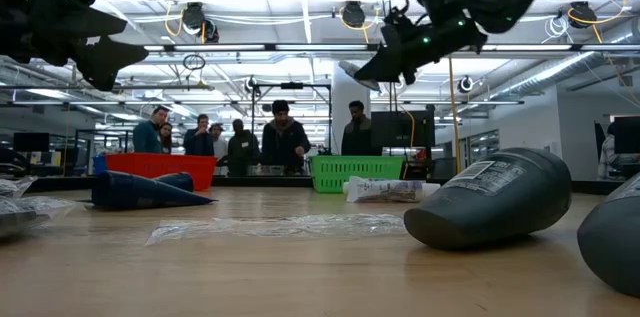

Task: Pick & Place Travel size toiletries
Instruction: Put the bottom white toothpaste into the black bin

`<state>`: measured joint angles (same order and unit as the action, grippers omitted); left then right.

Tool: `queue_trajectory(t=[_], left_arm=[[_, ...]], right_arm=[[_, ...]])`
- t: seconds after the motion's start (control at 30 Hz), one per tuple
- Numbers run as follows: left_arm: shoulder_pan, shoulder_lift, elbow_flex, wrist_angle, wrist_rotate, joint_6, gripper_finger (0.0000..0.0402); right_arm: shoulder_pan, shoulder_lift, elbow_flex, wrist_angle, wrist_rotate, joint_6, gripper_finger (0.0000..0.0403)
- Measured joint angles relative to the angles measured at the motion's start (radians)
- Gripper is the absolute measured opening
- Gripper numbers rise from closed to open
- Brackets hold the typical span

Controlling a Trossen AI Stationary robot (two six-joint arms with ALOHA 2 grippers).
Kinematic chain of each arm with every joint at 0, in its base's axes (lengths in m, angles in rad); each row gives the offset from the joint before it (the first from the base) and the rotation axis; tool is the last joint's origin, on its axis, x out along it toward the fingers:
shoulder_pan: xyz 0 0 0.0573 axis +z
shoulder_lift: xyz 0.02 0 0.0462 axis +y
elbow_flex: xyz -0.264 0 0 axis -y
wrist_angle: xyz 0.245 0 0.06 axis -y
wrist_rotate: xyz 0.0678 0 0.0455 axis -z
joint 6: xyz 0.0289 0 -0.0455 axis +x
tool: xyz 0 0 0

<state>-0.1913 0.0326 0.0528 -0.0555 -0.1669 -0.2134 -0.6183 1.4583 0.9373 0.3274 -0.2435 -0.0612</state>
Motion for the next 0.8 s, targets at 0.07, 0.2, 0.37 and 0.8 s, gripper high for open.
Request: queue_trajectory(t=[0.07,0.2,0.37,0.8], left_arm=[[0.000,0.000,0.000,0.000,0.000,0.000,0.0237],[0.000,0.000,0.000,0.000,0.001,0.000,0.0237],[0.000,0.000,0.000,0.000,0.001,0.000,0.0237],[0.000,0.000,0.000,0.000,0.001,0.000,0.0237]], right_arm=[[-0.016,0.024,0.083,-0.110,-0.015,-0.039,0.0073],[-0.025,0.091,0.220,-0.265,-0.022,-0.100,0.0073],[-0.029,0.191,0.303,-0.298,-0.021,-0.116,0.0073],[-0.092,0.380,0.318,-0.296,-0.017,-0.082,0.0073]])
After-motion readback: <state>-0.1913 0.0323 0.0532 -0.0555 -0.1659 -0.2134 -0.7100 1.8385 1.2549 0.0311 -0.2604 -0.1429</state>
